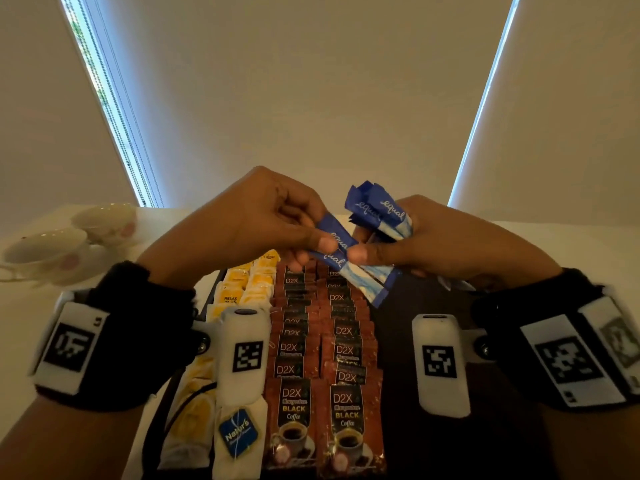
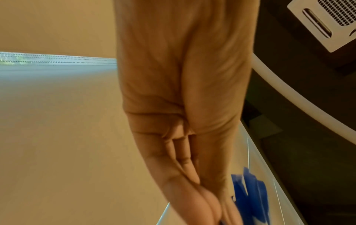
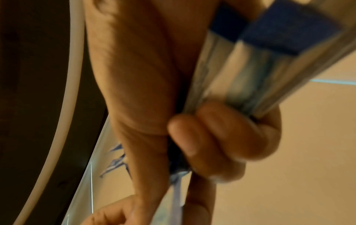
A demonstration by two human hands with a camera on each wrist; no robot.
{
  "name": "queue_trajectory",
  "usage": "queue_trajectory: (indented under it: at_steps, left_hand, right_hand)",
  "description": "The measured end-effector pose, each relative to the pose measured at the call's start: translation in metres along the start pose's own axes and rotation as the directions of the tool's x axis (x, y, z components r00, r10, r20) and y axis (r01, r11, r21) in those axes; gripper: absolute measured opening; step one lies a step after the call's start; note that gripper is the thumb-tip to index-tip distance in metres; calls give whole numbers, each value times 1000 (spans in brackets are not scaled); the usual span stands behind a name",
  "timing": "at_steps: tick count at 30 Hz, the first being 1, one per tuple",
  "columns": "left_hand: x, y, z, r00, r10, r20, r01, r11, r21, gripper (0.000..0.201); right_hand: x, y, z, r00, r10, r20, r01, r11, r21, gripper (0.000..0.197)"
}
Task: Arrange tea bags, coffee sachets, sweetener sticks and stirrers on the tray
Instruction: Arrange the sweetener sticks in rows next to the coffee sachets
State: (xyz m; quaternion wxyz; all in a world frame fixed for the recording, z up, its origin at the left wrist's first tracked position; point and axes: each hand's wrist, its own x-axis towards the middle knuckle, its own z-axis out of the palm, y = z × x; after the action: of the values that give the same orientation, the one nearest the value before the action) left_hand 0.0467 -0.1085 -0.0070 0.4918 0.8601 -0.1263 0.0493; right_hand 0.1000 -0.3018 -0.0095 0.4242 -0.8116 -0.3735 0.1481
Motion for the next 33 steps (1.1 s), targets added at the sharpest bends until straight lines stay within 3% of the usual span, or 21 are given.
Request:
queue_trajectory:
  at_steps: [4,9,12,18,21,27,30,33]
  left_hand:
    - [2,-4,2,996,7,-86,-9,1000,-22,17]
    - [2,-10,-10,950,24,-311,-59,993,-103,23]
    - [3,-13,-9,931,3,-366,-63,986,-152,19]
    - [6,-18,-6,908,-40,-418,-54,976,-211,12]
    - [6,-16,-3,918,-41,-395,-39,981,-192,14]
    - [3,-8,-7,922,-15,-387,-24,995,-95,26]
    - [-3,0,-15,898,15,-441,-65,993,-100,42]
    - [-8,6,-25,882,51,-468,-104,991,-88,43]
  right_hand:
    - [3,4,-2,996,23,-85,-19,999,41,13]
    - [5,10,-5,954,63,-292,-4,980,201,12]
    - [11,13,-1,920,85,-383,42,950,309,13]
    - [22,20,12,874,227,-430,54,834,550,13]
    - [24,21,15,841,272,-468,48,823,565,14]
    - [12,26,-12,767,268,-583,-11,914,406,19]
    - [2,52,-35,728,322,-606,-118,929,351,21]
    - [-1,91,-41,707,507,-494,-409,862,299,21]
